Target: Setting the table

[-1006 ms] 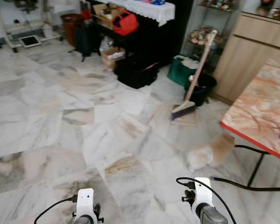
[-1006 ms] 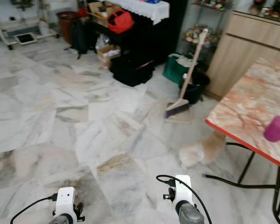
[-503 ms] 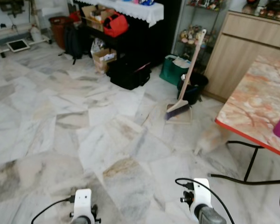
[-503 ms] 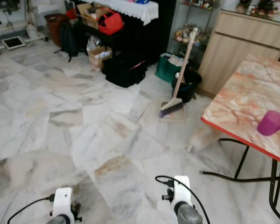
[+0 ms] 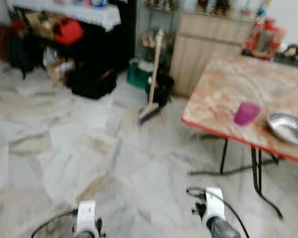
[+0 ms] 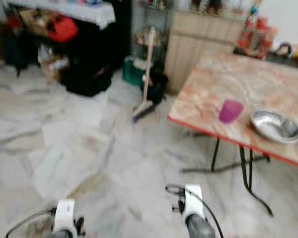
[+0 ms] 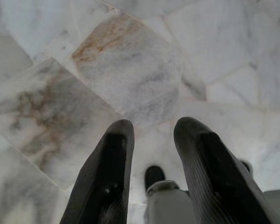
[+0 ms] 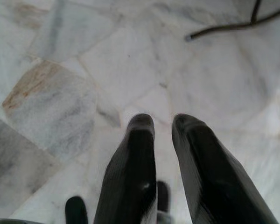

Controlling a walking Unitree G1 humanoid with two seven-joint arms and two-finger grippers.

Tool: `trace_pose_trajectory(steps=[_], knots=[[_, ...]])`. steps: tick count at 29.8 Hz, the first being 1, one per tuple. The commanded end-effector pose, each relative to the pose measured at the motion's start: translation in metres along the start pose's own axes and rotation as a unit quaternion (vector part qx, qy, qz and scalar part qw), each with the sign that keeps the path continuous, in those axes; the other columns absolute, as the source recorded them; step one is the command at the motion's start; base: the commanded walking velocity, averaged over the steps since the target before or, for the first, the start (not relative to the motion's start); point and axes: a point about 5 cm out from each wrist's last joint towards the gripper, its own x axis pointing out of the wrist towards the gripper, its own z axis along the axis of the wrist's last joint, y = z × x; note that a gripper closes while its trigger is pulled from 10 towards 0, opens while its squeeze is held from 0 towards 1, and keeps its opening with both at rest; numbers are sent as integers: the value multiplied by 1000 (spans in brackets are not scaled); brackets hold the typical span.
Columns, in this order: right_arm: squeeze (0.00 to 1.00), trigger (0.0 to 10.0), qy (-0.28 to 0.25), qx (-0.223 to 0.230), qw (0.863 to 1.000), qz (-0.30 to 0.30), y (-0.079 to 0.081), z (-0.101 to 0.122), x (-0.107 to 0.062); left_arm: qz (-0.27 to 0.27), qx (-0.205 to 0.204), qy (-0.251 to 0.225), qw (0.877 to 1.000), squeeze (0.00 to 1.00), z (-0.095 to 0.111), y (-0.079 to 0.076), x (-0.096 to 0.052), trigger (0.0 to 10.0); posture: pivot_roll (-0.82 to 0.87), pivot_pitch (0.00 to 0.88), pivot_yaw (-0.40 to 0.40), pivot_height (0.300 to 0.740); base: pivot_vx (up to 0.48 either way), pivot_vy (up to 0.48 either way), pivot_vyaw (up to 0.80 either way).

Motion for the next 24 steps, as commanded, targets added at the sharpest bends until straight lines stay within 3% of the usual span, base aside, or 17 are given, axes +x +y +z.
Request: trace_pose_trajectory(steps=[1, 20, 24], knots=[[0, 10000, -2, 5, 1000, -7, -4, 1, 0, -10, 1, -2, 1000, 0, 0, -7, 0, 10000, 46, 0, -22, 740, 0, 0, -738], [0, 10000, -2, 8, 1000, -9, -5, 1, 0, -14, 11, -3, 1000, 0, 2, -9, 1, 10000, 39, 0, -17, 740, 0, 0, -735], [0, 10000, -1, 8, 1000, -9, -5, 0, -1, -17, 18, -1, 1000, 0, 2, -12, 1, 10000, 40, 0, -18, 740, 0, -480, -731]])
